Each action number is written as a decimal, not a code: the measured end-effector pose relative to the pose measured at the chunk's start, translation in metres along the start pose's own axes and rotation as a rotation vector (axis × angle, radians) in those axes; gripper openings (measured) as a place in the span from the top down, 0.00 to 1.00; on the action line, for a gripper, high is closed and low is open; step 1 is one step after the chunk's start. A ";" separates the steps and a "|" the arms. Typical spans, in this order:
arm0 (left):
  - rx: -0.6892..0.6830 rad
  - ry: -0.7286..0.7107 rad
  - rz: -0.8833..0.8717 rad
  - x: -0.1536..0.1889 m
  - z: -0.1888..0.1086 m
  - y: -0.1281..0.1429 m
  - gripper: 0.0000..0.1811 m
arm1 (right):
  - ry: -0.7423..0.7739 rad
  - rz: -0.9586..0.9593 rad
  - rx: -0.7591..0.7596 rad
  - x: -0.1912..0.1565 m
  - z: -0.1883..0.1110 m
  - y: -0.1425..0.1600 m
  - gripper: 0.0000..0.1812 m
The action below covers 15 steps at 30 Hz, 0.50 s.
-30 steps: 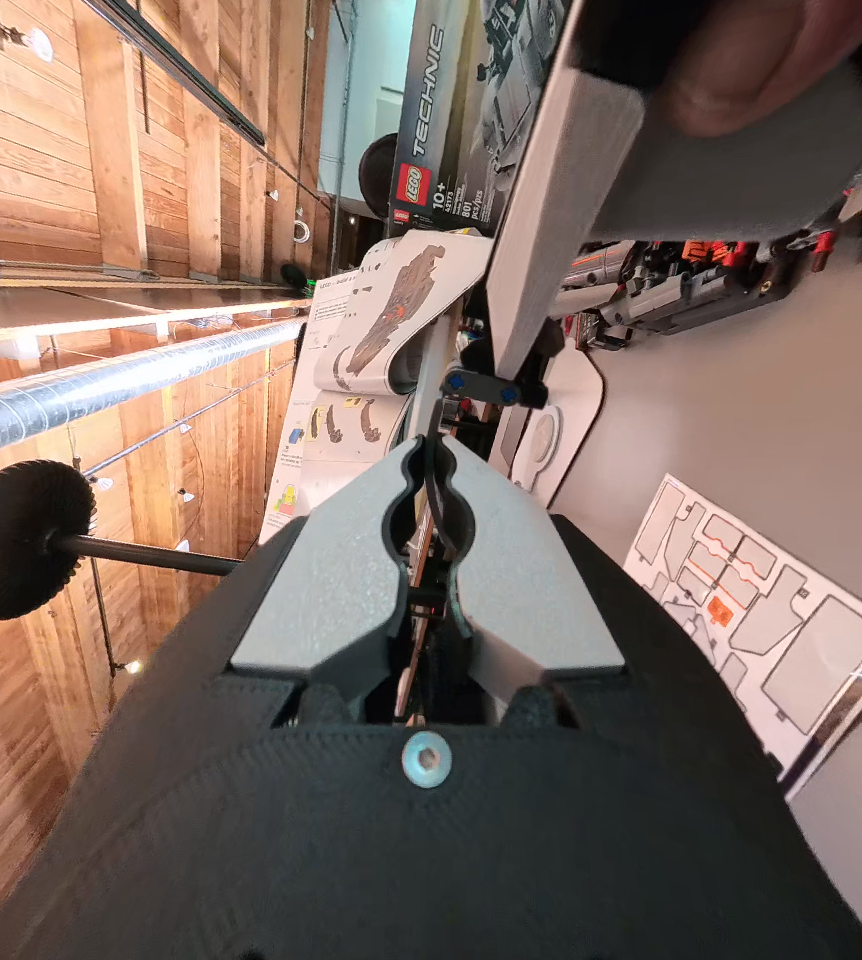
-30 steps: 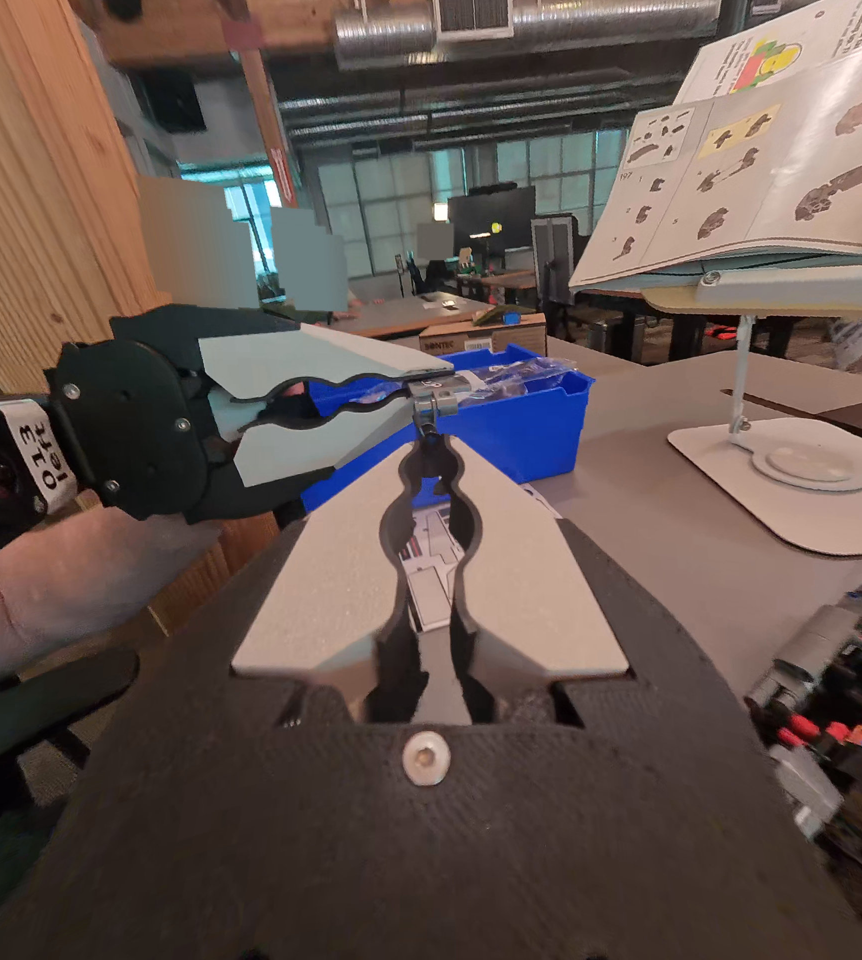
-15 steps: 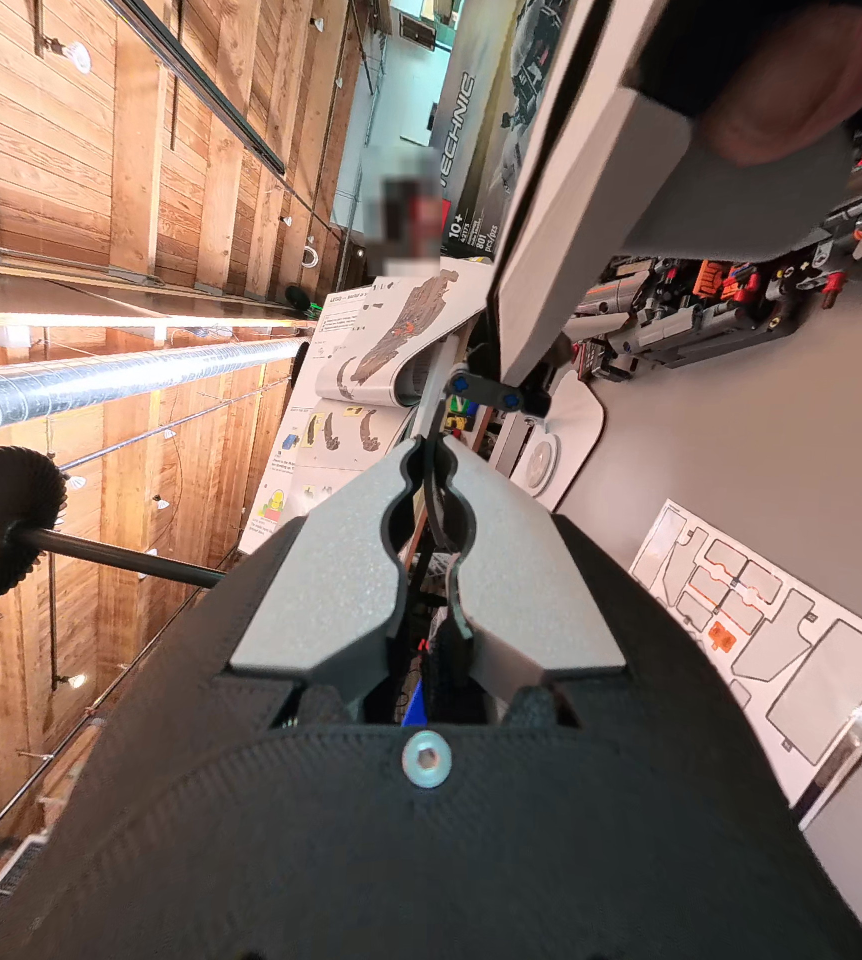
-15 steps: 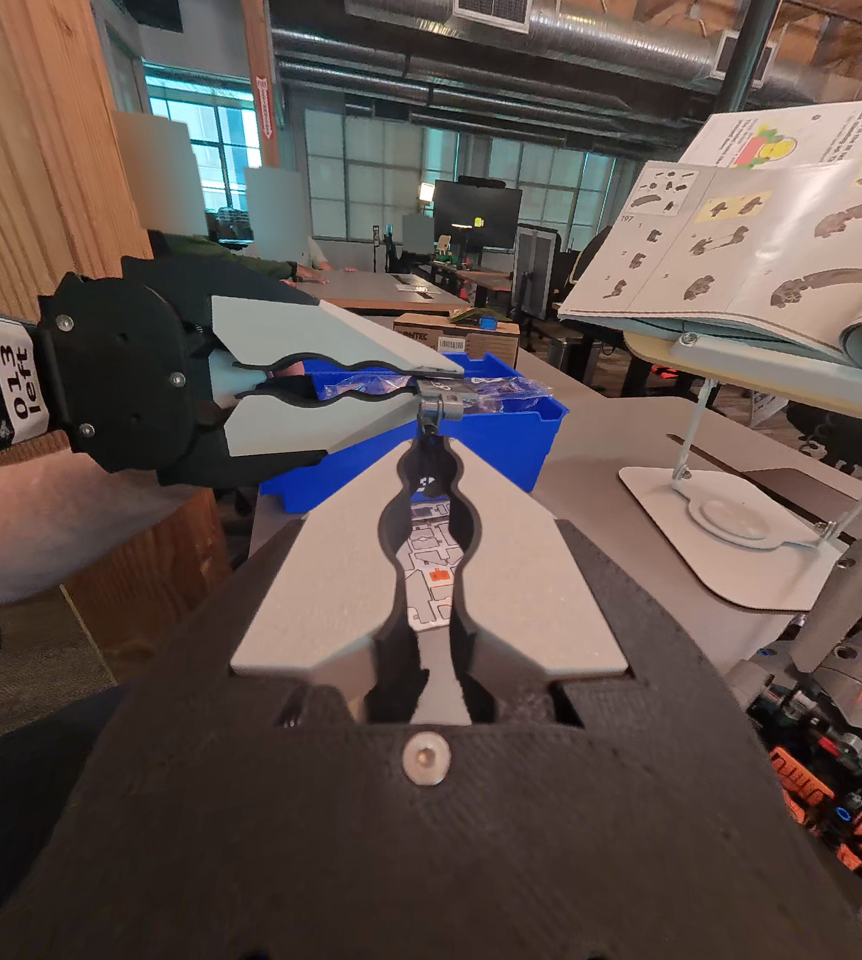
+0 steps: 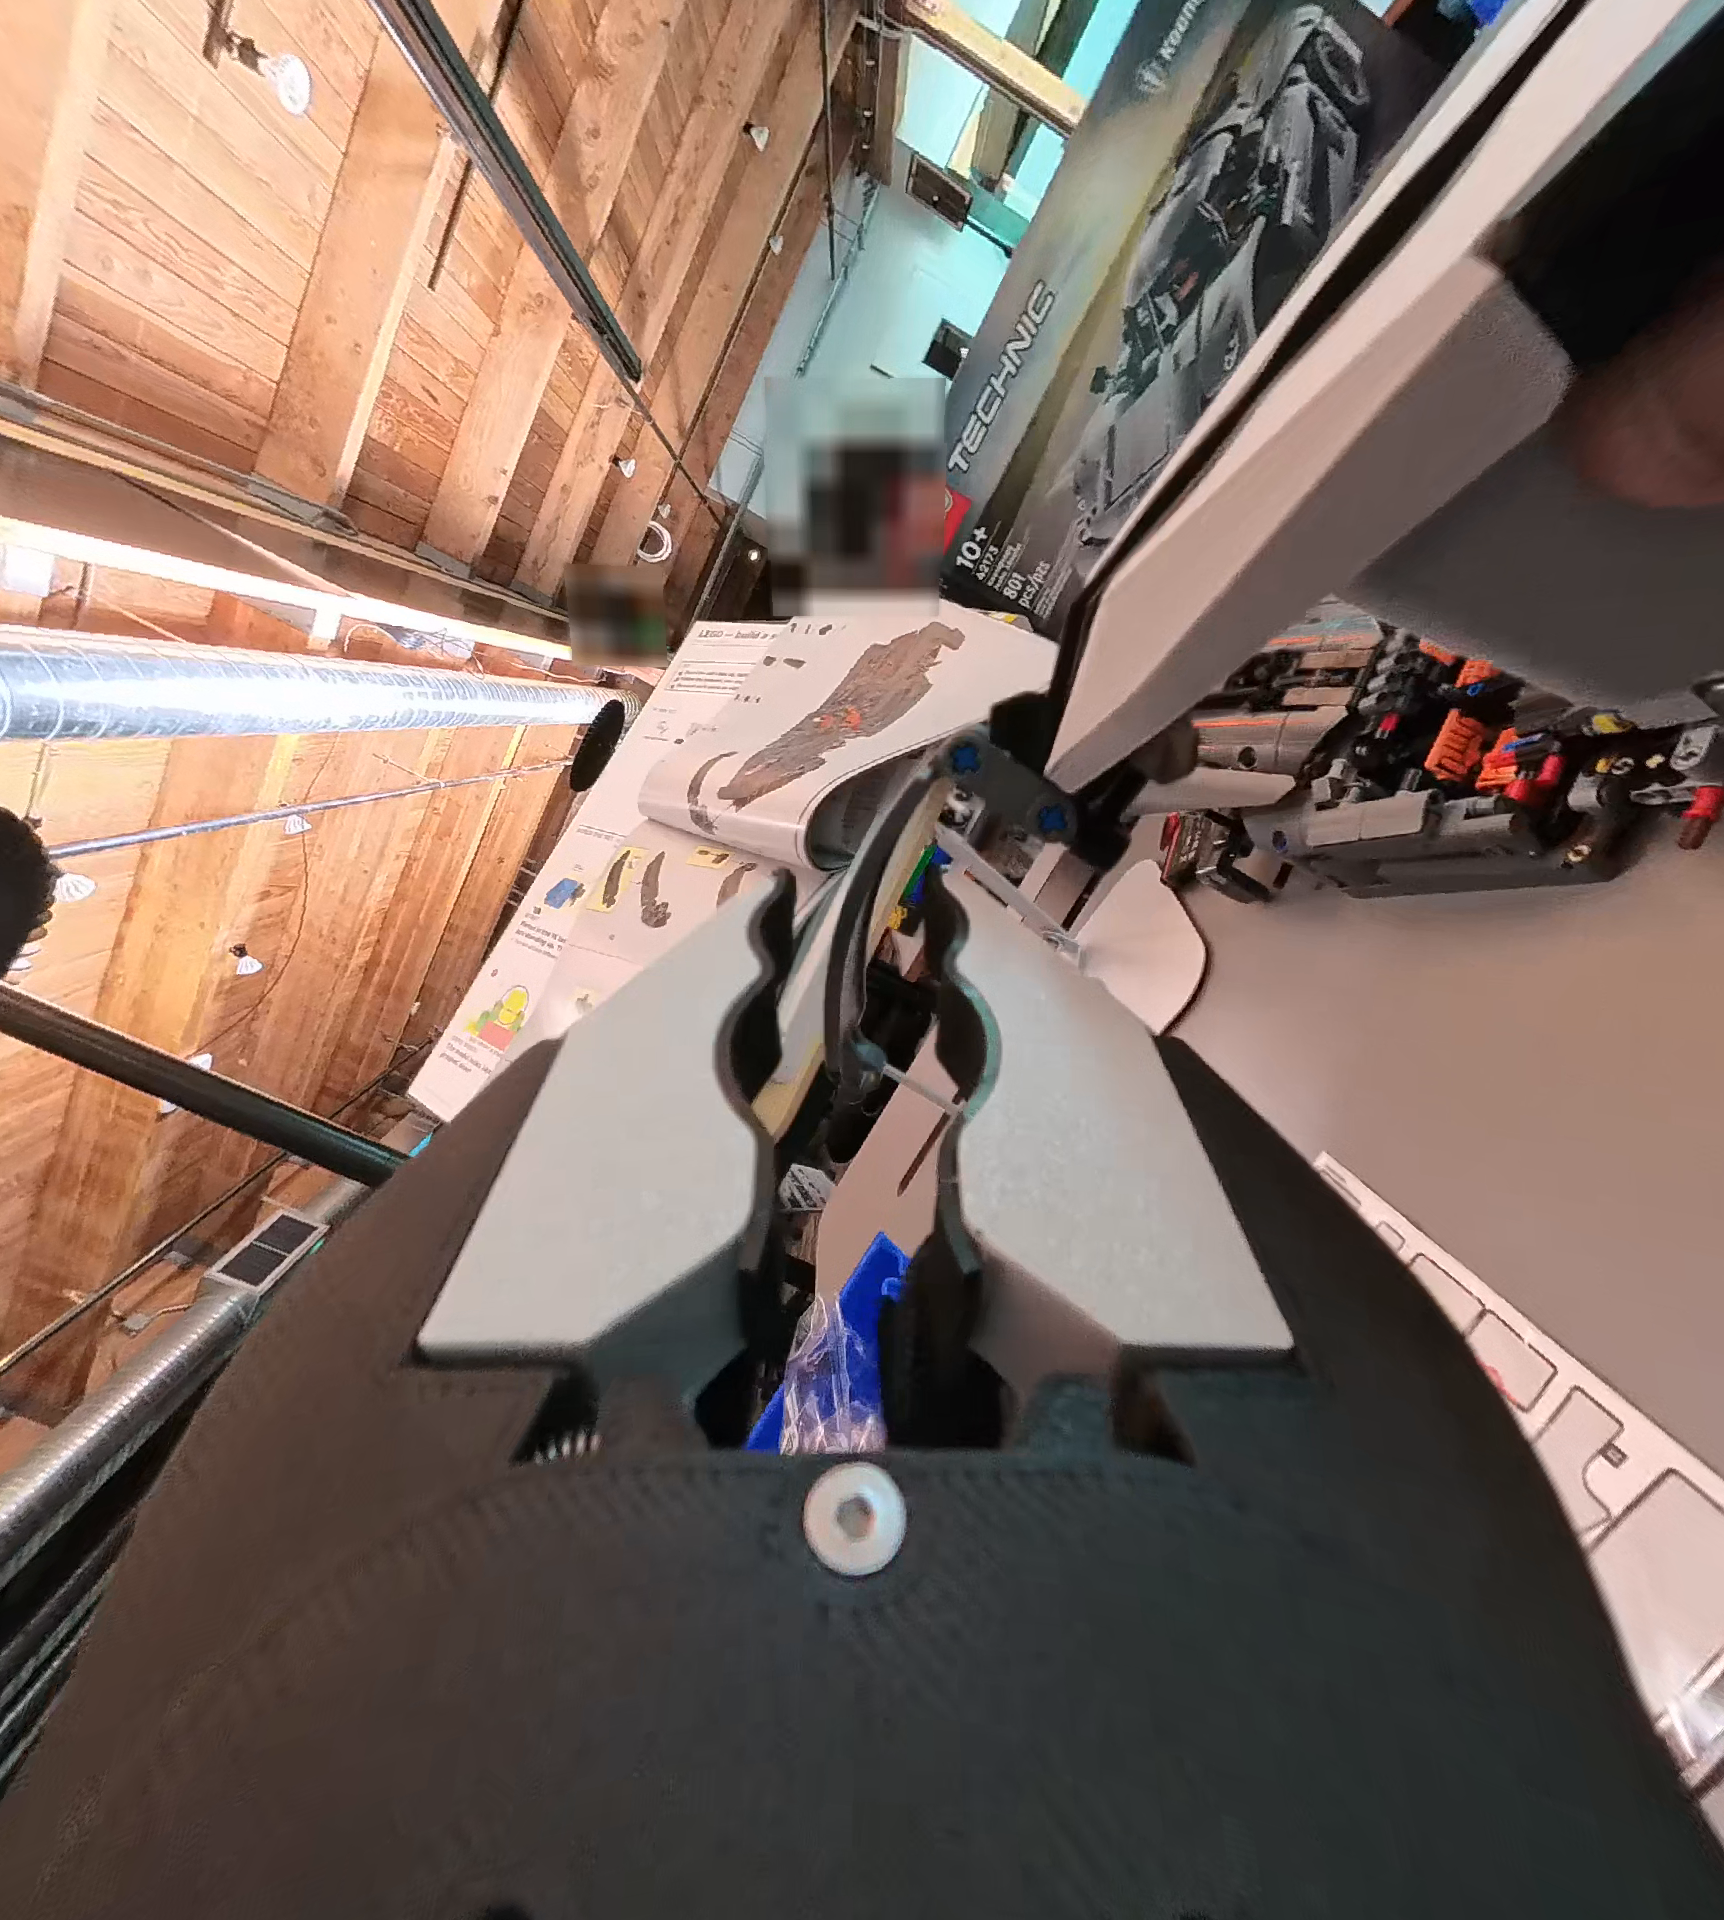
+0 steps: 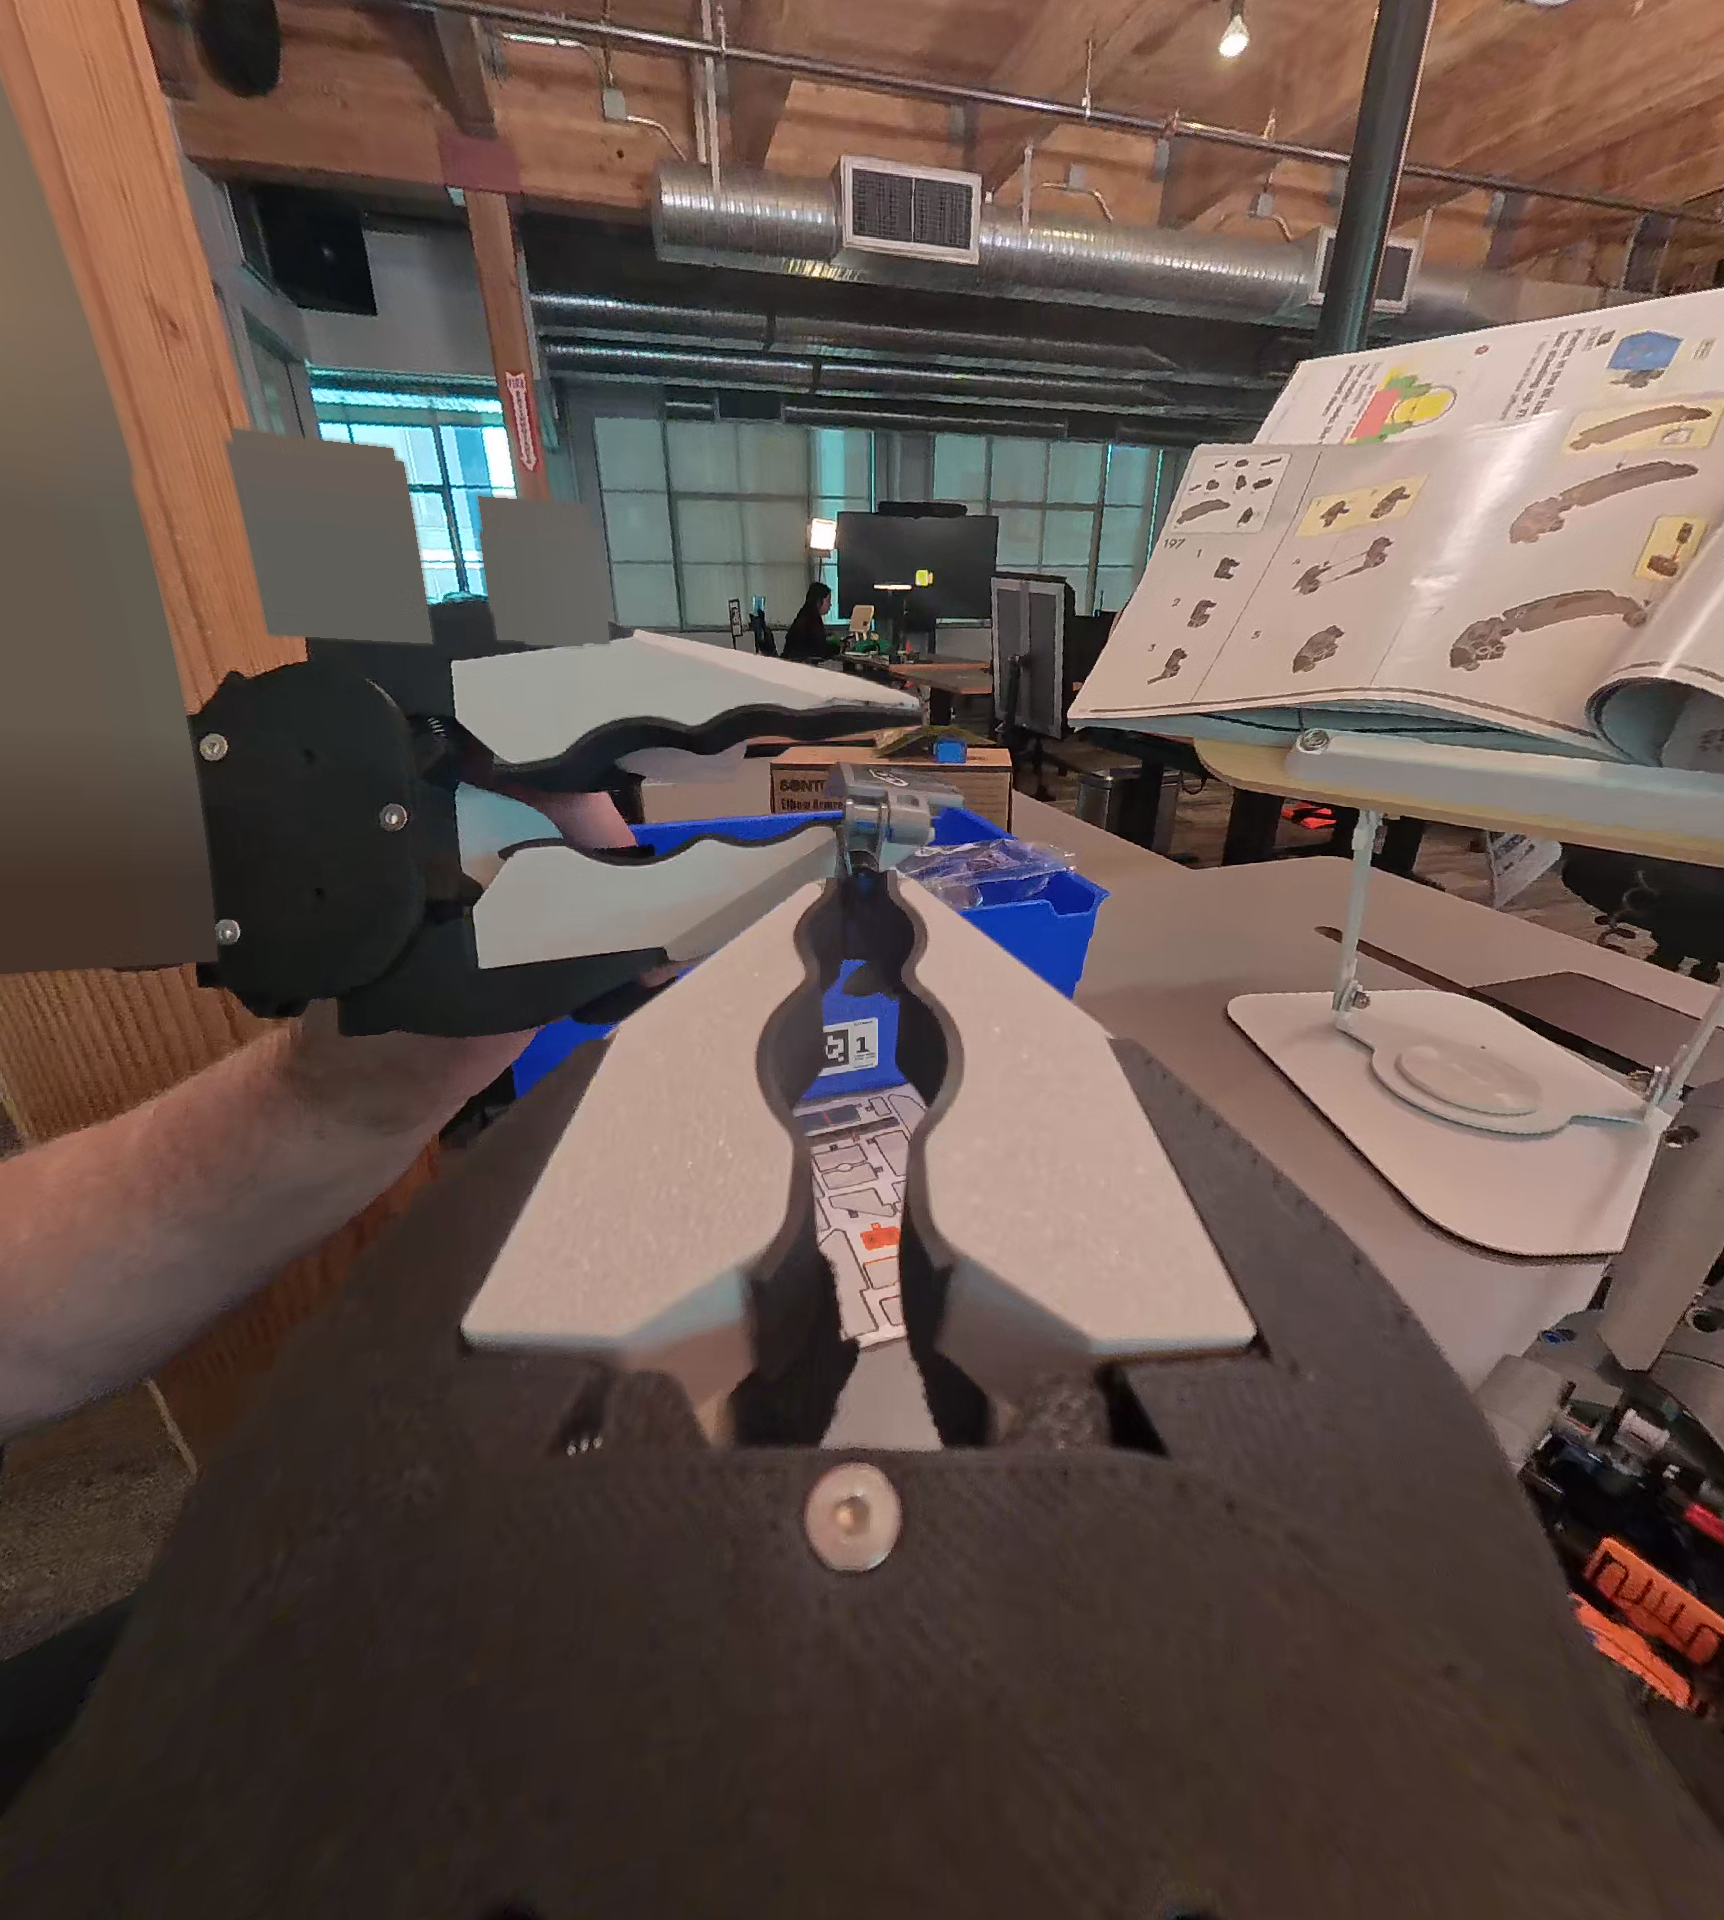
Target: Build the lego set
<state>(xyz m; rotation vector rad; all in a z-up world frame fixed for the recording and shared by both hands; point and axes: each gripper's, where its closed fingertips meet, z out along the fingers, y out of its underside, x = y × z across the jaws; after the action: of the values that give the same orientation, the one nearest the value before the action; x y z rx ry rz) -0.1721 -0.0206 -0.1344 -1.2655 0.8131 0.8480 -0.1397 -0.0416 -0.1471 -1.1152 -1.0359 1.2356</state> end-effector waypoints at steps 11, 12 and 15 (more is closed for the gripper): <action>0.129 0.269 -0.683 0.007 -0.026 -0.017 0.88 | 0.170 -0.254 0.055 0.011 -0.013 -0.016 0.98; 0.162 0.331 -0.803 0.010 -0.027 -0.021 0.87 | 0.184 -0.304 0.050 0.008 -0.014 -0.017 0.97; 0.285 0.497 -1.155 0.009 -0.027 -0.029 0.85 | 0.231 -0.478 0.026 0.000 -0.014 -0.018 0.97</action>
<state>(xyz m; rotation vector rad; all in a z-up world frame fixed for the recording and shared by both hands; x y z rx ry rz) -0.1441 -0.0498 -0.1326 -1.4146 0.4137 -0.5059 -0.1225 -0.0431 -0.1317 -0.8964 -1.0289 0.7202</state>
